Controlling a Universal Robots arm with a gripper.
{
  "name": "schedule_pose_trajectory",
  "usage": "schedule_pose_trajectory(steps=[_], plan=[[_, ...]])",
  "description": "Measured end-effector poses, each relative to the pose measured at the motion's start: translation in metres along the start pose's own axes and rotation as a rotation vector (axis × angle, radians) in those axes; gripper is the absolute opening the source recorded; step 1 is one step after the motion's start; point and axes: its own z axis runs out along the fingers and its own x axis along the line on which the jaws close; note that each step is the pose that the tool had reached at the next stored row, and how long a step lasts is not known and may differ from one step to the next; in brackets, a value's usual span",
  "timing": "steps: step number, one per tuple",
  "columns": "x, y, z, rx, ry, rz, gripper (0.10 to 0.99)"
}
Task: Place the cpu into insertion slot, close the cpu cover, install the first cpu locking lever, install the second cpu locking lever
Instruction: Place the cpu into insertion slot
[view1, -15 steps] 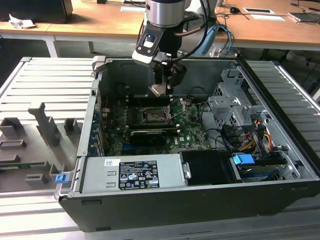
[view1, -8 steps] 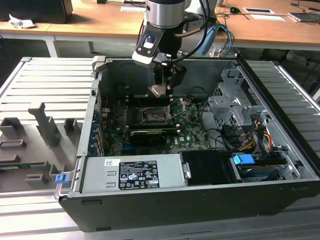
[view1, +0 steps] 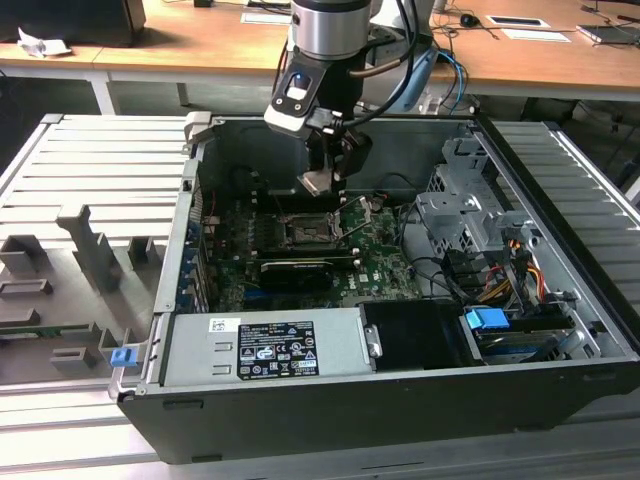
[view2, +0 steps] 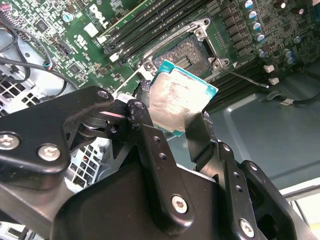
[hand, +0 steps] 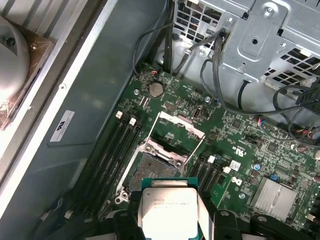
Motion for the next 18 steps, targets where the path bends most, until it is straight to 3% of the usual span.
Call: schedule_pose_trajectory(steps=[18], plan=[[-0.0001, -0.0006, 0.0068, 0.000, 0.0000, 0.000, 0.529]])
